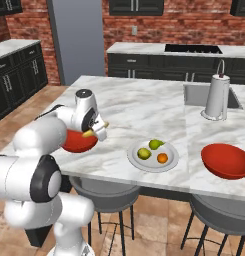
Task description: Take the fruits from the plate on the dining counter and place two fruits in each bowl.
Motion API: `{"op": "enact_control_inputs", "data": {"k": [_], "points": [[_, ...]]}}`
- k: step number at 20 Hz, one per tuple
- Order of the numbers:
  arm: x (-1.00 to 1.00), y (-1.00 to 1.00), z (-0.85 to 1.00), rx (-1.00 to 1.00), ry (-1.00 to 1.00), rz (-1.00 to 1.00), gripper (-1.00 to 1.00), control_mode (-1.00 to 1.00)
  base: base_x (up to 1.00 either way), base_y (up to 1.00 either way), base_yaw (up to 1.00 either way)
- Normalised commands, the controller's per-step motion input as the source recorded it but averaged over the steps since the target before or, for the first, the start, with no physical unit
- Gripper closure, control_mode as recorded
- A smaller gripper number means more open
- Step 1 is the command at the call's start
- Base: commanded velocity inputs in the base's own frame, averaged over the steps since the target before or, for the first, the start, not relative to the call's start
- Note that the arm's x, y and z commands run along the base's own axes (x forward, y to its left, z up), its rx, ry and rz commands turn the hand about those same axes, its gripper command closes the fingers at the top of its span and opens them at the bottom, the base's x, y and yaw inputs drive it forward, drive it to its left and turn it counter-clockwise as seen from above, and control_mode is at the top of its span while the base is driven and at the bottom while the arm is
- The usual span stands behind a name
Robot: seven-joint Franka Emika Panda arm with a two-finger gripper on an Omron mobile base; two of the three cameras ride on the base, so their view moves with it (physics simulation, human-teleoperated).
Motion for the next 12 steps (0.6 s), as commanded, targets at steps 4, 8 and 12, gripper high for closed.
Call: {"op": "enact_control_inputs", "data": {"k": [4, 8, 12], "points": [[0.28, 0.64, 0.00, 0.02, -0.04, 0.05, 1.00, -1.00, 0.00, 0.00, 0.00], [0.33, 0.62, 0.00, 0.00, -0.03, 0.02, 1.00, -1.00, 0.00, 0.00, 0.00], [0.21, 0.44, -0.07, 0.02, 0.00, 0.00, 1.00, -1.00, 0.00, 0.00, 0.00]]}}
